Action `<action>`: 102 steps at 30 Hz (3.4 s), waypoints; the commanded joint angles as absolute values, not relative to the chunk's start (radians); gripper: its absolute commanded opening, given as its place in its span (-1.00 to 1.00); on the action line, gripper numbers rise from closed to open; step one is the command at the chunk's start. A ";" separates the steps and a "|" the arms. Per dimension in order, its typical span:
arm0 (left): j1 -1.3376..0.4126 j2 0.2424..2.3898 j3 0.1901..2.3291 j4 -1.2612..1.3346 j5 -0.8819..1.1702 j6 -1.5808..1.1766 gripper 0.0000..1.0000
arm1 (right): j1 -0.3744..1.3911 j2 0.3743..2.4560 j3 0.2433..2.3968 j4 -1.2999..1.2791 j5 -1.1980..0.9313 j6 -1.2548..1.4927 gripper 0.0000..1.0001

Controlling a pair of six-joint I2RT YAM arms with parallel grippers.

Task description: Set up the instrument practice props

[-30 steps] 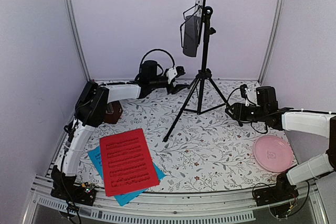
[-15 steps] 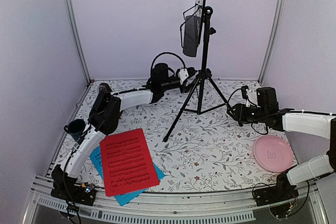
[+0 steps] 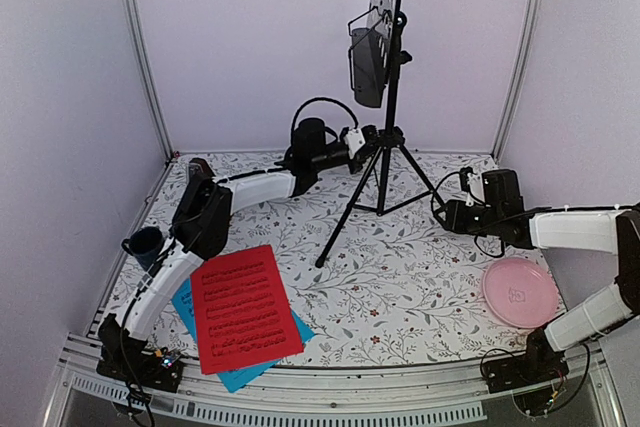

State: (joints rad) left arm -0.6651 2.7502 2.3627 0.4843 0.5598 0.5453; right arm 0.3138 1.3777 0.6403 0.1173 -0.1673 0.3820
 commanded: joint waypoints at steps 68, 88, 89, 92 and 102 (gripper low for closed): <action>-0.901 2.025 1.439 0.032 -0.560 -0.033 -0.48 | 0.709 1.555 0.859 0.265 -0.038 0.355 0.68; -0.602 1.829 1.191 0.171 0.228 0.146 0.29 | 0.680 1.642 0.895 0.252 -0.045 0.304 0.29; -0.592 1.841 1.203 0.165 0.271 0.149 0.27 | 0.674 1.644 0.894 0.252 -0.049 0.304 0.26; -0.577 1.879 1.228 0.155 0.367 0.167 0.20 | 0.653 1.642 0.885 0.250 -0.060 0.306 0.23; -0.613 1.855 1.160 0.212 0.470 0.099 -0.12 | 0.581 1.600 0.846 0.227 -0.072 0.290 0.19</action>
